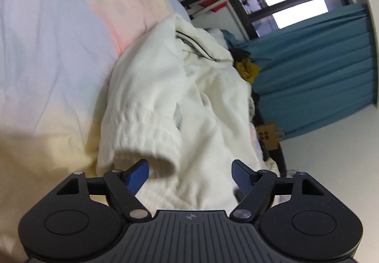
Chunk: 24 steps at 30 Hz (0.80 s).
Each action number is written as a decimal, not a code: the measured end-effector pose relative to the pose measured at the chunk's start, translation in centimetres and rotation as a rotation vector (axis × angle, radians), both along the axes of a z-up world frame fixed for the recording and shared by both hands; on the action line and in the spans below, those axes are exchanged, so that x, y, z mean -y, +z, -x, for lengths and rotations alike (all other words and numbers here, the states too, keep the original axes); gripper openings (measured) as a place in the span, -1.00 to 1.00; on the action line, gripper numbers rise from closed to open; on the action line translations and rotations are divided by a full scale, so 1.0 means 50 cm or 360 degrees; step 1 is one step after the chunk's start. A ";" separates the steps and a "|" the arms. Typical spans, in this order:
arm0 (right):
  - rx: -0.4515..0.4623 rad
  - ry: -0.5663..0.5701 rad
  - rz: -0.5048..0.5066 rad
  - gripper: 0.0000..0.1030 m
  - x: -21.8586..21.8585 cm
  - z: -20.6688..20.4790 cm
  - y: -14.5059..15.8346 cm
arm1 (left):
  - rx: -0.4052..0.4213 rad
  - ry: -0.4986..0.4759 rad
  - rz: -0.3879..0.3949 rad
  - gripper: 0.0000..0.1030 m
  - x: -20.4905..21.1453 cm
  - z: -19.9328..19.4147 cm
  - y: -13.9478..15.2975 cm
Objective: Fold clothes
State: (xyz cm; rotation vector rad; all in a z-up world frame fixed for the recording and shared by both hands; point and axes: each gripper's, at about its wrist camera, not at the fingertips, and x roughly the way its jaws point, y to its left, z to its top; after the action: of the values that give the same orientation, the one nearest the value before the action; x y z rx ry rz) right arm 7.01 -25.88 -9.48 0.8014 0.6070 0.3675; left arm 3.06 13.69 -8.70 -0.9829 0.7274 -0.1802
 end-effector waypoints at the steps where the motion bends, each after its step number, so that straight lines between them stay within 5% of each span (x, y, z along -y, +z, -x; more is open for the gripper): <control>1: -0.0011 -0.0004 -0.0002 -0.80 0.002 -0.002 -0.004 | -0.0008 0.0046 -0.0002 0.42 -0.006 -0.013 -0.007; 5: -0.0064 -0.0012 -0.0020 -0.80 0.007 -0.006 -0.018 | -0.0075 0.0214 0.0044 0.25 -0.043 -0.063 -0.034; 11: -0.0139 0.0029 -0.0090 -0.80 0.007 0.006 -0.029 | -0.0070 0.0264 -0.0027 -0.62 -0.082 -0.118 -0.018; 19: -0.0194 0.0167 -0.0002 -0.80 -0.065 0.024 -0.023 | 0.0122 0.0317 -0.0326 -0.76 -0.144 -0.206 0.160; 24: -0.0156 0.0362 -0.0118 -0.80 -0.164 0.010 -0.008 | 0.0158 0.0366 -0.0442 -0.77 -0.223 -0.299 0.280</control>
State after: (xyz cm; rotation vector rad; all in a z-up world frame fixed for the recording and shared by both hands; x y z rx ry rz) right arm 6.50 -17.66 -9.87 0.8270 0.7829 0.5637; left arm 18.00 24.86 5.29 -0.7786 0.5268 0.0713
